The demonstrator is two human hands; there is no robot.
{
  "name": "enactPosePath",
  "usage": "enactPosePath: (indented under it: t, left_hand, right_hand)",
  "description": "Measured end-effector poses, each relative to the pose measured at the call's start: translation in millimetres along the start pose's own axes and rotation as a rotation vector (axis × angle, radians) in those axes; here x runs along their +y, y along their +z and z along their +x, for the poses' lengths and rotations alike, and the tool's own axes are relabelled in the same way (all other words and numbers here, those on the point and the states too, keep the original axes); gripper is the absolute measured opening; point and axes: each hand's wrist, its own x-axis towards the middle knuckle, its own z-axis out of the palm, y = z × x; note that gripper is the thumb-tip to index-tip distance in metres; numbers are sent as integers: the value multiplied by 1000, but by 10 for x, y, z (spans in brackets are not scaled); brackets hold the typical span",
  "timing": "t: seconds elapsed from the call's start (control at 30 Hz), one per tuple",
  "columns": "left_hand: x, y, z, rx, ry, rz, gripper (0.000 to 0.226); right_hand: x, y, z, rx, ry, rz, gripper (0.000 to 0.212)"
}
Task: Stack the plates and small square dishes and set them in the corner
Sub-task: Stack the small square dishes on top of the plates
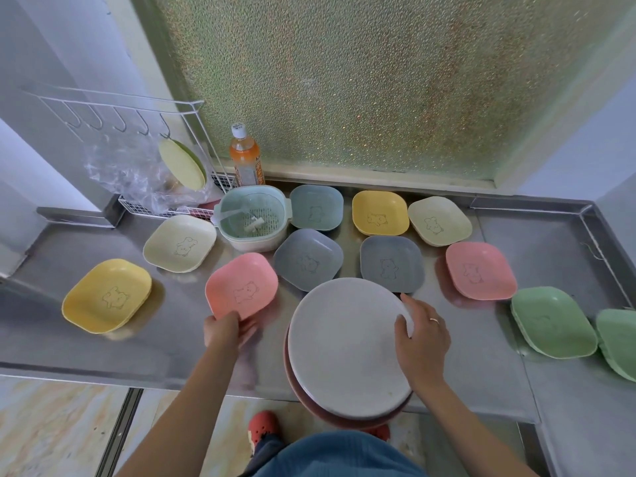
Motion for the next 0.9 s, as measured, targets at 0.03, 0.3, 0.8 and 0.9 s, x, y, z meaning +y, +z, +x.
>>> enactPosePath:
  t: [0.03, 0.3, 0.8, 0.9]
  left_hand:
    - [7, 13, -55, -1, 19, -50, 30]
    - [-69, 378, -825, -269, 272, 92, 23]
    - [-454, 357, -1016, -434, 538, 613, 30]
    - [-504, 365, -956, -359, 640, 802, 26]
  right_hand:
    - [-50, 13, -9, 28, -7, 4, 37]
    - [-696, 91, -55, -102, -276, 321, 38]
    - [-312, -201, 183, -356, -4, 282, 25]
    - [-304, -221, 126, -490, -69, 136, 26]
